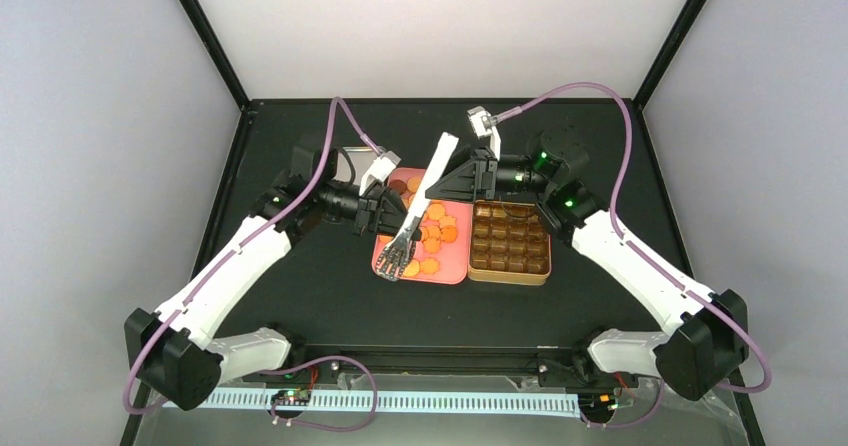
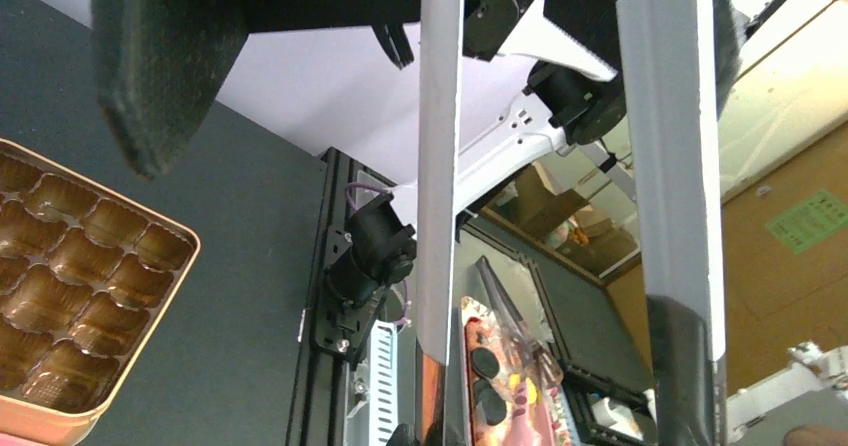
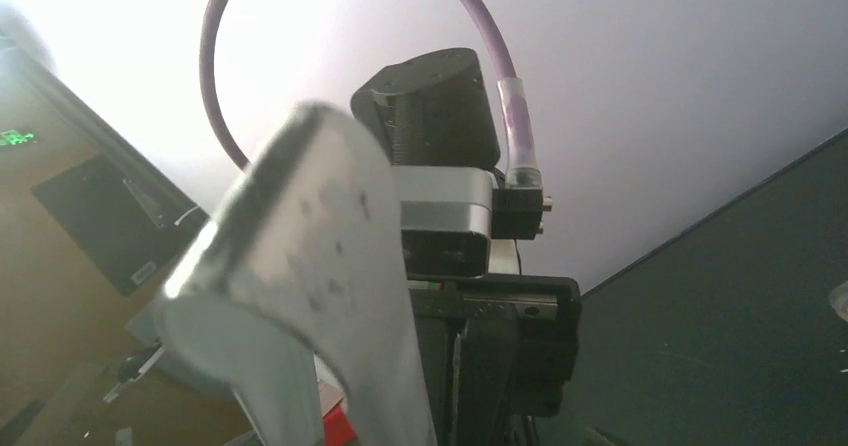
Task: Pack the cookies
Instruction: Pass from the left arm to the right
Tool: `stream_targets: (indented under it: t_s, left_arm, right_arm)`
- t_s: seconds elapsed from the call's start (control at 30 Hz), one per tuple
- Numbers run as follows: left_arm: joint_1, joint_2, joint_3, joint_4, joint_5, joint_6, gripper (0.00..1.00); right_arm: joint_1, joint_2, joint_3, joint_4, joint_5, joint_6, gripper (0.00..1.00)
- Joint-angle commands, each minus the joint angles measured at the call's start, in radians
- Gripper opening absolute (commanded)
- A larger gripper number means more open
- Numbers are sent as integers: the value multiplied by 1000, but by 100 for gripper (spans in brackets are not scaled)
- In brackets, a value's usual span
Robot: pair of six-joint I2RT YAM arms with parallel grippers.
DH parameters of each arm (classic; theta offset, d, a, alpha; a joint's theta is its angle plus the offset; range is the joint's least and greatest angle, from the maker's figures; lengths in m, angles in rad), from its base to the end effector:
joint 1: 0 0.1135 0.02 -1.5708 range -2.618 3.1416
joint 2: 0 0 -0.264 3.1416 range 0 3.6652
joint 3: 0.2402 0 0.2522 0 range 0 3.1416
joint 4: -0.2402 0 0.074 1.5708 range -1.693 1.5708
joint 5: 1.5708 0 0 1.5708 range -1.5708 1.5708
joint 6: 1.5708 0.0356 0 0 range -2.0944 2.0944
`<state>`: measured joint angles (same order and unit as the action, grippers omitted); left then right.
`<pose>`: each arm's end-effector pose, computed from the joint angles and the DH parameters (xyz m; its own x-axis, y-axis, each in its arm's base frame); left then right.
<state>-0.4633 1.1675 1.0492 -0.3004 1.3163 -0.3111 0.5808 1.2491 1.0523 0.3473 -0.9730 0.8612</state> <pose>0.2016 -0.1392 0.3533 -0.6228 0.2250 -0.7493 0.7488 -0.1062 -0.6543 0.2192 0.1790 0.3890 -0.6709 0.0704 -0.7382 -0.7414 -0.0480 0.6693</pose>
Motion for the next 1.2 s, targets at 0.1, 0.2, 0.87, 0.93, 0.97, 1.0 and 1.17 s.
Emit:
stream_targets:
  t_s: [0.1, 0.2, 0.87, 0.93, 0.97, 1.0, 1.17]
  left_arm:
    - [5, -19, 58, -151, -70, 228, 2]
    - [5, -6, 78, -197, -98, 297, 2]
    - [4, -5, 143, -436, -185, 609, 2]
    - [3, -2, 149, -445, -199, 622, 2]
    - [5, 0, 152, -448, -211, 627, 3]
    - [5, 0, 153, -450, -228, 632, 5]
    - [5, -1, 160, -451, -393, 664, 21]
  right_arm:
    - [3, 23, 57, -12, -112, -29, 75]
    - [14, 27, 72, -42, -126, -56, 69]
    - [61, 62, 131, -234, -171, -213, 22]
    - [61, 59, 135, -270, -159, -239, 21]
    - [62, 56, 136, -285, -149, -252, 20]
    - [61, 50, 134, -299, -135, -264, 20]
    - [61, 6, 124, -382, -52, -347, 19]
